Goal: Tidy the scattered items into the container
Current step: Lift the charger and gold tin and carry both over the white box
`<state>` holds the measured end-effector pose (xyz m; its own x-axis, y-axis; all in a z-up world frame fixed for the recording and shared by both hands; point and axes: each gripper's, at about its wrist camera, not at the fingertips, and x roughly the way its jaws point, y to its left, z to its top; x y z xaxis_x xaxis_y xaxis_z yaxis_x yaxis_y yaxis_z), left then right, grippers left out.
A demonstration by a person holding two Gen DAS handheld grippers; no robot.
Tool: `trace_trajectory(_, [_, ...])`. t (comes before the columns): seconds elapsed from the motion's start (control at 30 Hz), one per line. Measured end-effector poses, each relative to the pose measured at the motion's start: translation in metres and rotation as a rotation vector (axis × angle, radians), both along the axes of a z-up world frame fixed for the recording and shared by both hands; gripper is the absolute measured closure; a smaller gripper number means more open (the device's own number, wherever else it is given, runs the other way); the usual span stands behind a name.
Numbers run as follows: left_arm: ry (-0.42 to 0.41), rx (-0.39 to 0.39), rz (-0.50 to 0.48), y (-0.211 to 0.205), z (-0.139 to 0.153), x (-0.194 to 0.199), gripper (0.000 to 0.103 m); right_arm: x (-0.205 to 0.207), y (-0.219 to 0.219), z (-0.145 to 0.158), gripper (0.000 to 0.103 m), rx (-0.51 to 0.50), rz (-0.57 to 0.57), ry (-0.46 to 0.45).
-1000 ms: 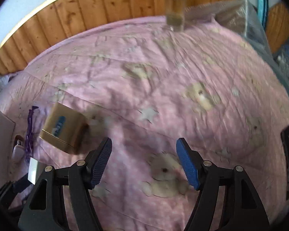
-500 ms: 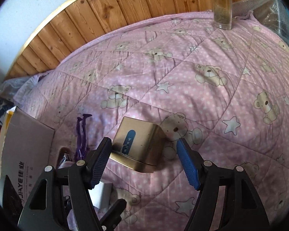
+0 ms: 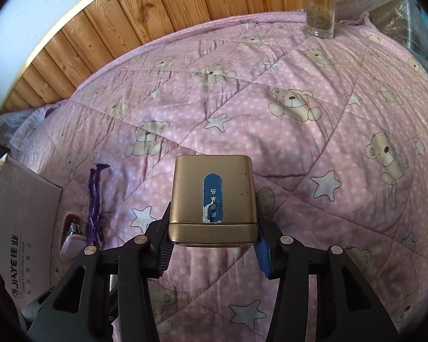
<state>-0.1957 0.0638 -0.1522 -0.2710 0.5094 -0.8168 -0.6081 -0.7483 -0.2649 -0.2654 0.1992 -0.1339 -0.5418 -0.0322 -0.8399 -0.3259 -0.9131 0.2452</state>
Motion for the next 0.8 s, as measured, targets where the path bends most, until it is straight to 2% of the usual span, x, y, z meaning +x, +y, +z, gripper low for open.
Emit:
trace_trajectory(0.17, [-0.033,0.048,0.004,-0.016,0.016,0.005,0.07,0.016,0.0,0.015,0.053,-0.013,0.005,0.026])
trace_trajectory(0.3, [-0.025,0.061,0.017,-0.027,0.032,0.009,0.07,0.031,-0.005,0.023,0.053,-0.016,0.012,0.036])
trace_trajectory(0.8, [0.023,0.035,0.054,-0.075,0.06,0.054,0.07,0.097,-0.051,0.04,0.053,-0.001,0.076,0.047])
